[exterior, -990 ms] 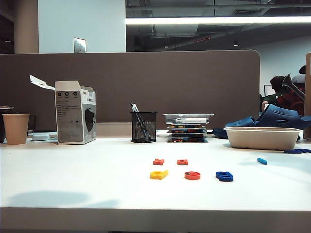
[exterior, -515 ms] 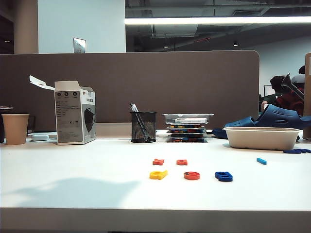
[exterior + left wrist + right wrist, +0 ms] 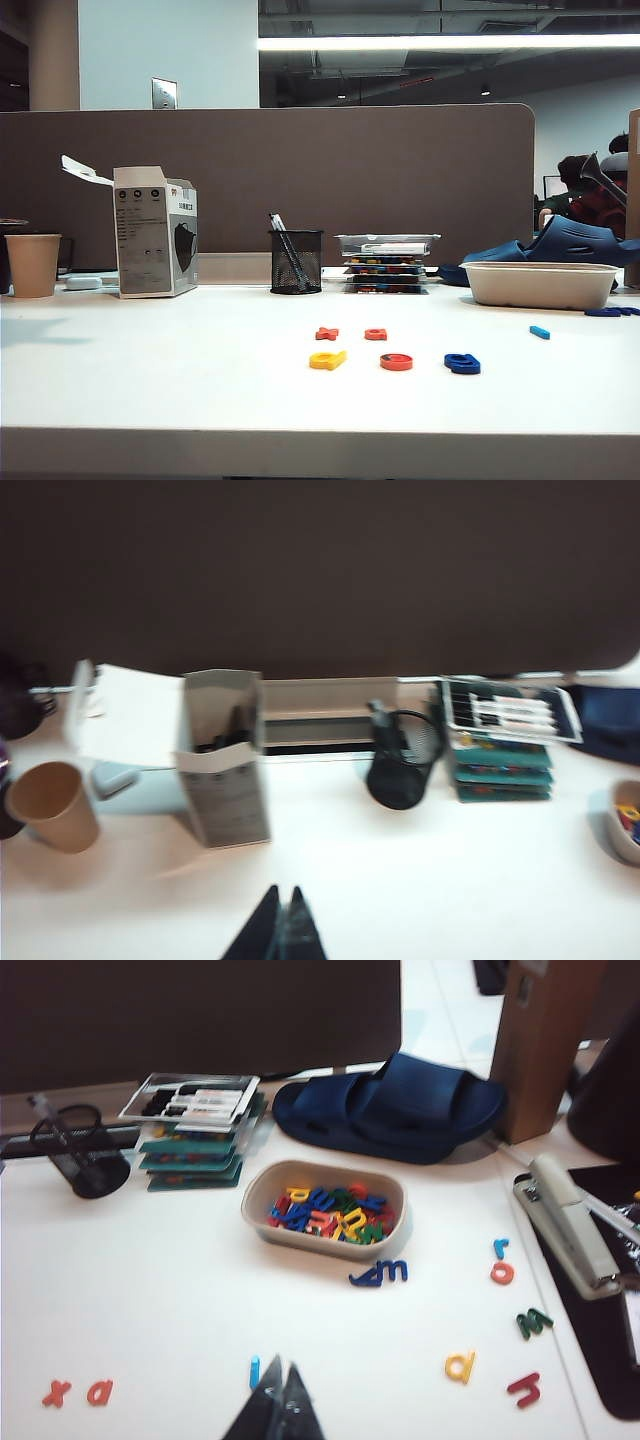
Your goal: Select the appropriate letters from the row of letter magnets placed on the table to arrange into the word "dog".
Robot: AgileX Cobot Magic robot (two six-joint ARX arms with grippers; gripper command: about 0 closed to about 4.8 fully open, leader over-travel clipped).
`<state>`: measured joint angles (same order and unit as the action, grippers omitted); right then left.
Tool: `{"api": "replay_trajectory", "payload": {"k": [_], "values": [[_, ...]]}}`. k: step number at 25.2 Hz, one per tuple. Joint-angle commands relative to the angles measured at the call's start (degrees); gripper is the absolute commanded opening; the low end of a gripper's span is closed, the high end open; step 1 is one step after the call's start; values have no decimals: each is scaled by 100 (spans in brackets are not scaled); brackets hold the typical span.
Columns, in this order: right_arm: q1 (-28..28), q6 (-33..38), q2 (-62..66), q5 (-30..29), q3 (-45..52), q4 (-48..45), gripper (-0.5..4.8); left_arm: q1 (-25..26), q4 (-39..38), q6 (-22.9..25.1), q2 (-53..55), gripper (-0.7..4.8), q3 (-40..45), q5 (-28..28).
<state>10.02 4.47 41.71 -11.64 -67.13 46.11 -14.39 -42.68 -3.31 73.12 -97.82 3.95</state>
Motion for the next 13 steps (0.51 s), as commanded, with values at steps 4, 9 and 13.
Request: {"api": "replay_trajectory", "payload": {"k": [4, 9, 13], "values": [[0, 24, -1058, -9, 1141, -588, -4, 1379, -166, 39, -243, -6, 20, -651], [-33, 79, -1825, -42, 2052, -1130, -4, 1353, -94, 136, -946, -6, 800, -614], [-35, 264, -2319, -352, 2763, -1569, -4, 1338, 7, 111, -1851, -6, 1893, -619]]}}
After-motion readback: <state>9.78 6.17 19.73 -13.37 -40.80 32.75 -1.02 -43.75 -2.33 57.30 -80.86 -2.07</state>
